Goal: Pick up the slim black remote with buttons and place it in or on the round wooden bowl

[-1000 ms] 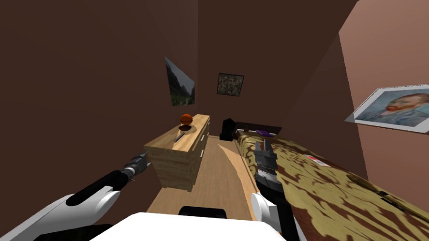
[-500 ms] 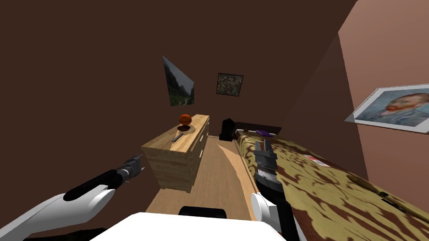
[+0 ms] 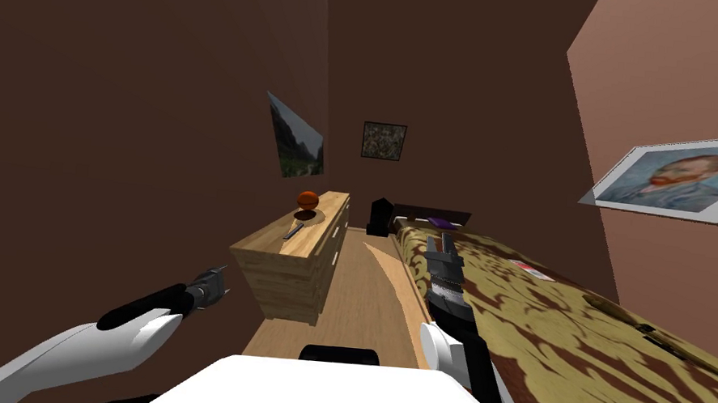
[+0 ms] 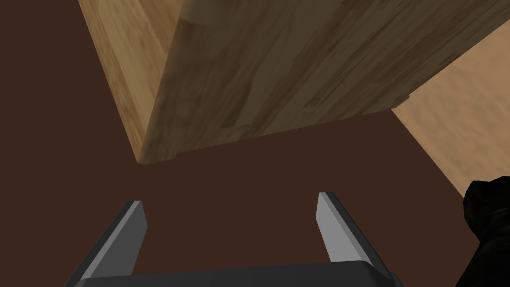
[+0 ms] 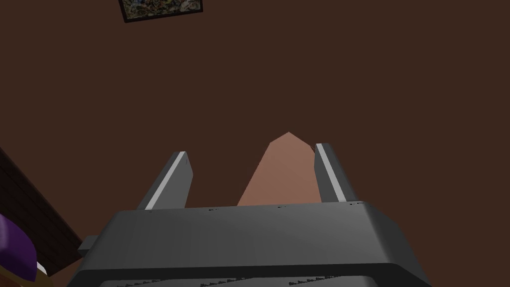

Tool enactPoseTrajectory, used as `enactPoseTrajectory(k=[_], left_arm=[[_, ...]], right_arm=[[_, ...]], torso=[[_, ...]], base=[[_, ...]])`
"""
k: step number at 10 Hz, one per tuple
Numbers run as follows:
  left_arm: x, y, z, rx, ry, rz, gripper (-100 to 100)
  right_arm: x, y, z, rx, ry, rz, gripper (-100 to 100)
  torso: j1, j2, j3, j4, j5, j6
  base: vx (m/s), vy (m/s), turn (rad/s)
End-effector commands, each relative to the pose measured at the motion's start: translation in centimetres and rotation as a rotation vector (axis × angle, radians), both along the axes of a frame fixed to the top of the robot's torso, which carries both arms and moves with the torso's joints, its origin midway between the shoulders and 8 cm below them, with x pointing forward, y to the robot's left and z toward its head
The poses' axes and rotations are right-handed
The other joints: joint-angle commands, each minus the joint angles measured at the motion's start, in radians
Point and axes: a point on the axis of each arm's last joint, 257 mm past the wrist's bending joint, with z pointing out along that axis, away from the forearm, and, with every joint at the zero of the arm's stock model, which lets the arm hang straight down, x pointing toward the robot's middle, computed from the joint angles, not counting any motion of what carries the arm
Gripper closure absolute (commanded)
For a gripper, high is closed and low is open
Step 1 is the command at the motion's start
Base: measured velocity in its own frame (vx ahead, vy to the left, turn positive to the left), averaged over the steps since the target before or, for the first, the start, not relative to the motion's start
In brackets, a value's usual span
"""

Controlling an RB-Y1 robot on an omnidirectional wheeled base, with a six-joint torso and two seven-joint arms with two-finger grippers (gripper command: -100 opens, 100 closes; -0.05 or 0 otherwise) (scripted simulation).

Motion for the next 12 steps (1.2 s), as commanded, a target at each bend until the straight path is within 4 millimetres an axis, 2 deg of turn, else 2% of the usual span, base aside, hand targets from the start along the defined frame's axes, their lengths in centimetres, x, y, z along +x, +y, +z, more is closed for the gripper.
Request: enactPoseTrajectory(k=[1,3,4,6,7,9,10,12], left_arm=[[-0.9,1.7,-0.4,-0.036,0.028,0.055,-100],[-1.8,1.7,-1.3,-0.049,0.072,0.071,-100],[-2.6,3.2,-1.2,-0.08,0.084,0.122,-100],[-3.5,3.2,-2.0,-0.092,0.126,0.138,-100],[-4.3,4.6,-1.8,-0.123,0.135,0.189,-100],[-5.2,4.5,-2.5,-0.135,0.177,0.204,-100],[-6.0,5.8,-2.2,-0.165,0.182,0.255,-100],[-7.0,5.6,-2.9,-0.177,0.223,0.271,-100]], right_arm=[[0.0,0.0,0.0,0.0,0.0,0.0,0],[0.0,0.0,0.0,0.0,0.0,0.0,0],[0.0,0.0,0.0,0.0,0.0,0.0,0],[0.0,0.0,0.0,0.0,0.0,0.0,0],[0.0,0.0,0.0,0.0,0.0,0.0,0],[0.0,0.0,0.0,0.0,0.0,0.0,0],[0.0,0.0,0.0,0.0,0.0,0.0,0],[0.0,0.0,0.0,0.0,0.0,0.0,0]], torso=[[0.0,0.0,0.0,0.0,0.0,0.0],[-0.001,-0.002,-0.001,0.0,0.0,0.0],[0.0,0.0,0.0,0.0,0.0,0.0],[-0.001,-0.001,-0.001,0.0,0.0,0.0],[0.0,0.0,0.0,0.0,0.0,0.0],[0.0,-0.002,-0.001,0.0,0.0,0.0],[0.0,-0.001,0.0,0.0,0.0,0.0],[-0.001,-0.002,-0.001,0.0,0.0,0.0]], base=[[0.059,-0.057,-0.018],[0.039,-0.032,0.0],[0.053,-0.039,-0.02],[0.043,-0.025,0.0],[0.053,-0.027,-0.018],[0.05,-0.031,-0.002],[0.054,-0.036,-0.018],[0.056,-0.031,-0.001]])
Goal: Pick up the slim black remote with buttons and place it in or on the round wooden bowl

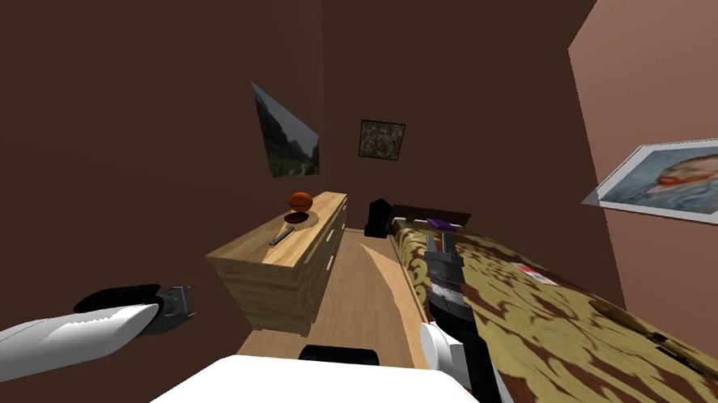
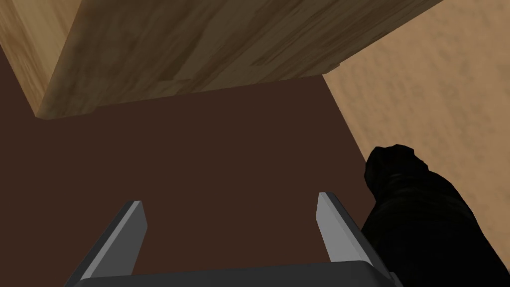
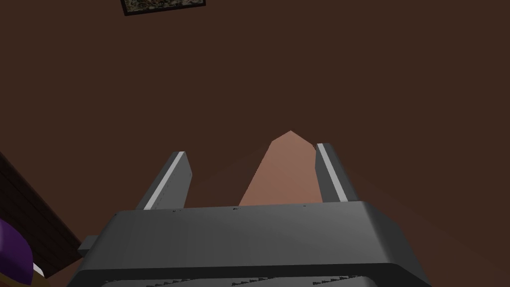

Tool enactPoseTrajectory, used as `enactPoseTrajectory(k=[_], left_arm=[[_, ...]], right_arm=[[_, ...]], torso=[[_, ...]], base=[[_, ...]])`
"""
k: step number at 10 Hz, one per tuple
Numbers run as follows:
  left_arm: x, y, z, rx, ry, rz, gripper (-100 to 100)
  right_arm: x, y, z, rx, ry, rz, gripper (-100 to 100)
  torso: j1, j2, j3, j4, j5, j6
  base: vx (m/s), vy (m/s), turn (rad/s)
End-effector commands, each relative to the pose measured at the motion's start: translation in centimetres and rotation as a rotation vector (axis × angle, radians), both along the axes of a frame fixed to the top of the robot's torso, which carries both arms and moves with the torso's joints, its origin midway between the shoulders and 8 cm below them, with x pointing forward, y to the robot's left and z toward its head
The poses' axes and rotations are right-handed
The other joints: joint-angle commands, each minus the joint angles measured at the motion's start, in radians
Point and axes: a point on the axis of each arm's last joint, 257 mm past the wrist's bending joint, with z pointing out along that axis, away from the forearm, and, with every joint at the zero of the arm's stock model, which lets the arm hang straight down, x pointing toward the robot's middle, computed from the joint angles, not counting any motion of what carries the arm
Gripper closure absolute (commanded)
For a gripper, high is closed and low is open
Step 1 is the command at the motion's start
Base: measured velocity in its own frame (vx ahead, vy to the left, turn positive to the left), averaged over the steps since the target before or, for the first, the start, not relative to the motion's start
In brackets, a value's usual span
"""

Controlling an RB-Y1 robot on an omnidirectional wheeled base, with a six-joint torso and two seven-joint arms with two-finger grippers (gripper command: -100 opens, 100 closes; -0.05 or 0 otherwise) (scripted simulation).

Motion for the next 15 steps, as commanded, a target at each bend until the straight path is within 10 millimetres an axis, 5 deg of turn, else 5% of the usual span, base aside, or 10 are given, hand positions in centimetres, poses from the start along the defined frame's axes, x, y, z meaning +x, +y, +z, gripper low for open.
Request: enactPoseTrajectory(k=[1,15], left_arm=[[-1.1,1.2,0.2,-0.031,0.018,0.059,-100],[-8.4,3.5,1.3,-0.224,0.203,0.354,-100]], right_arm=[[0.0,0.0,0.0,0.0,0.0,0.0,0],[0.0,0.0,0.0,0.0,0.0,0.0,0]], torso=[[0.0,0.0,0.0,0.0,0.0,0.0],[-0.001,-0.004,-0.002,-0.001,0.0,0.0]], base=[[0.074,-0.033,-0.012],[0.076,-0.032,-0.008]])
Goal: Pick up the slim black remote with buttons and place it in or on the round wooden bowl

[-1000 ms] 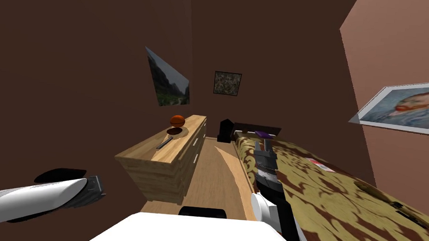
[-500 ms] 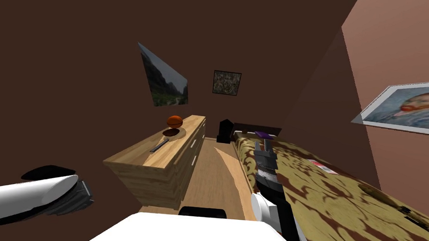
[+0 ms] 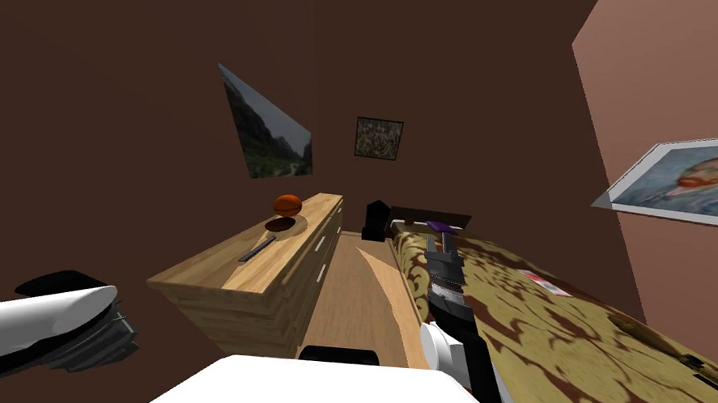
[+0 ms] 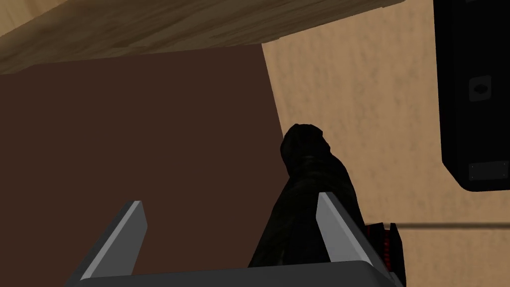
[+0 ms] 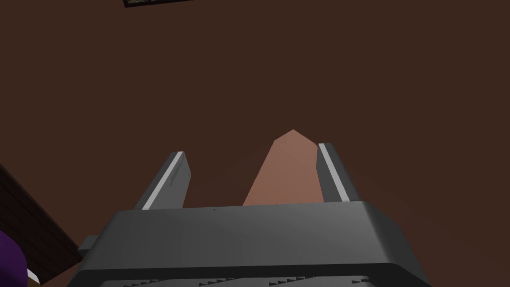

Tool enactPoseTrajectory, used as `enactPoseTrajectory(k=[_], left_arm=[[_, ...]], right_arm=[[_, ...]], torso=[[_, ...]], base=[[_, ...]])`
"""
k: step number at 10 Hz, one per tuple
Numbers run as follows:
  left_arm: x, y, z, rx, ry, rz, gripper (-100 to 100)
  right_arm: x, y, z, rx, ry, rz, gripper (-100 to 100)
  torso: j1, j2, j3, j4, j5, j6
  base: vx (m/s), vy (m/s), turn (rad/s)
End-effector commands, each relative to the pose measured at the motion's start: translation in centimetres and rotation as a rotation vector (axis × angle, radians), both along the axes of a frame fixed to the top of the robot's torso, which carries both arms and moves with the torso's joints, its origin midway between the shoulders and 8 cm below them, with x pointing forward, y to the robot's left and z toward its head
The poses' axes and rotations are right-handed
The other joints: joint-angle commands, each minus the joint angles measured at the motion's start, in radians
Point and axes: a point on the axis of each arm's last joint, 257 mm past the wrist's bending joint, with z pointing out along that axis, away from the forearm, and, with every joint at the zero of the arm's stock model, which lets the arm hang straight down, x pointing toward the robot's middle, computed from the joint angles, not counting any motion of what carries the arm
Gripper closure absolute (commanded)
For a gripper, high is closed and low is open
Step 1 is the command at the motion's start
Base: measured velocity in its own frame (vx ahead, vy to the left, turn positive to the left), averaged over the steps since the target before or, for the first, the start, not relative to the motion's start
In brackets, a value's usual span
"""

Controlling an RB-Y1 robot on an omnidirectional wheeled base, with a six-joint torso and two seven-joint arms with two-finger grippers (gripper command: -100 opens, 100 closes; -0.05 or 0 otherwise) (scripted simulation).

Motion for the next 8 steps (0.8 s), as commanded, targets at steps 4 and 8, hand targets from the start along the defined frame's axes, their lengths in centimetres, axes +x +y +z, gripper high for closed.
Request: enactPoseTrajectory(k=[4,8], left_arm=[[-2.0,-0.1,1.1,-0.072,0.046,0.095,-100],[-3.1,-0.3,2.0,-0.128,0.068,0.163,-100]], right_arm=[[0.0,0.0,0.0,0.0,0.0,0.0,0],[0.0,0.0,0.0,0.0,0.0,0.0,0]], torso=[[0.001,-0.001,0.0,0.0,0.0,0.0],[0.002,-0.002,-0.001,0.0,0.001,0.0]], base=[[0.121,-0.022,-0.019],[0.127,-0.004,-0.025]])
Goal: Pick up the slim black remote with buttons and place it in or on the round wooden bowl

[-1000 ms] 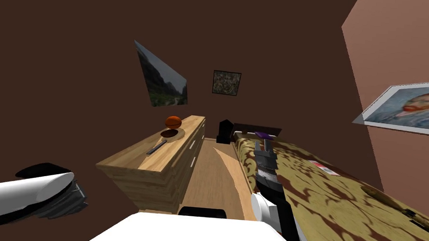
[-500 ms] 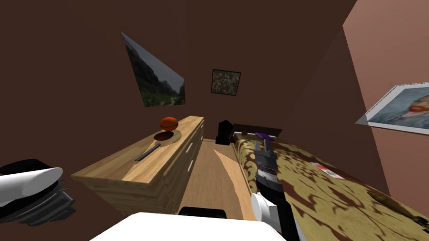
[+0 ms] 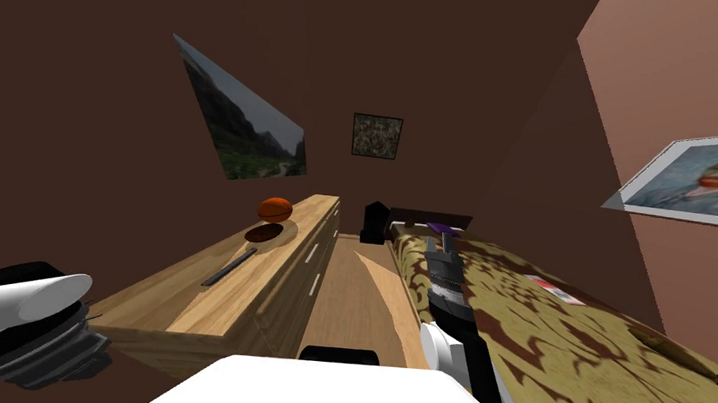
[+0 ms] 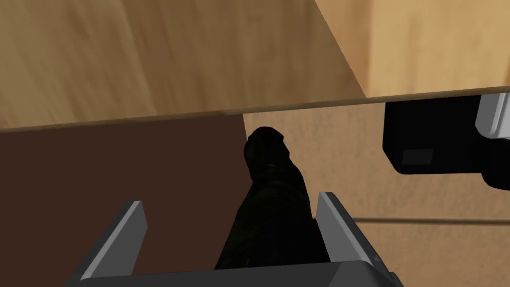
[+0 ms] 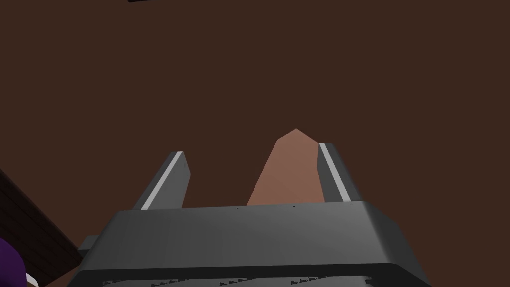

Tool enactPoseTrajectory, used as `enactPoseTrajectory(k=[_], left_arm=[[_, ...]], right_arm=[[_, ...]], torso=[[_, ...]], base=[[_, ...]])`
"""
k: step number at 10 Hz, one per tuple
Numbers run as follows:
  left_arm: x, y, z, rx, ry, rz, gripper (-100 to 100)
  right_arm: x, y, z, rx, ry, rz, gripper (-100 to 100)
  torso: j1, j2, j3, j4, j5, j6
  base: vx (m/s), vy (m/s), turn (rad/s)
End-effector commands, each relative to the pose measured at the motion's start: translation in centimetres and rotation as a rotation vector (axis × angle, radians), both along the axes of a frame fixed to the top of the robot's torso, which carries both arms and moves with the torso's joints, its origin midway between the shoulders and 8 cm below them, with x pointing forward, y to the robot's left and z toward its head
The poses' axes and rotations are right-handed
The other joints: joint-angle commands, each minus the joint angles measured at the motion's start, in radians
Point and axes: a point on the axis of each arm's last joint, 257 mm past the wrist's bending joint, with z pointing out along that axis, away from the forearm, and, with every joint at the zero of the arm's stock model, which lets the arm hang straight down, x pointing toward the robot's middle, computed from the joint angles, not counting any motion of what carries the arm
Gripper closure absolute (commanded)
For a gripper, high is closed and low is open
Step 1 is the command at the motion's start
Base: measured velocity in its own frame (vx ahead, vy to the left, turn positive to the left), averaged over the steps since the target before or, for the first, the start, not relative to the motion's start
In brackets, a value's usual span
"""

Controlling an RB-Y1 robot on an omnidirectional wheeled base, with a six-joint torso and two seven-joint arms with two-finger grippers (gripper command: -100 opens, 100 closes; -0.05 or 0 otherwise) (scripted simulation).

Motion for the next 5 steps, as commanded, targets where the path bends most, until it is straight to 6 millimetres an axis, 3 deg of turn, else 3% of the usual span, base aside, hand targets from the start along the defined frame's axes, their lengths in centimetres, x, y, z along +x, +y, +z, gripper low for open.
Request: enactPoseTrajectory(k=[1,4,5], left_arm=[[-0.5,-0.3,0.4,-0.033,0.011,0.033,-100],[-1.0,-1.3,0.7,-0.107,0.019,0.091,-100],[-1.1,-1.7,0.7,-0.127,0.019,0.103,-100]], right_arm=[[0.0,0.0,0.0,0.0,0.0,0.0,0],[0.0,0.0,0.0,0.0,0.0,0.0,0],[0.0,0.0,0.0,0.0,0.0,0.0,0]], torso=[[0.0,0.0,0.0,0.0,0.0,0.0],[0.0,-0.011,-0.006,-0.002,0.0,0.001],[0.001,-0.011,-0.006,-0.003,0.0,0.001]], base=[[0.169,-0.005,-0.04],[0.281,0.0,-0.073],[0.279,0.08,-0.096]])
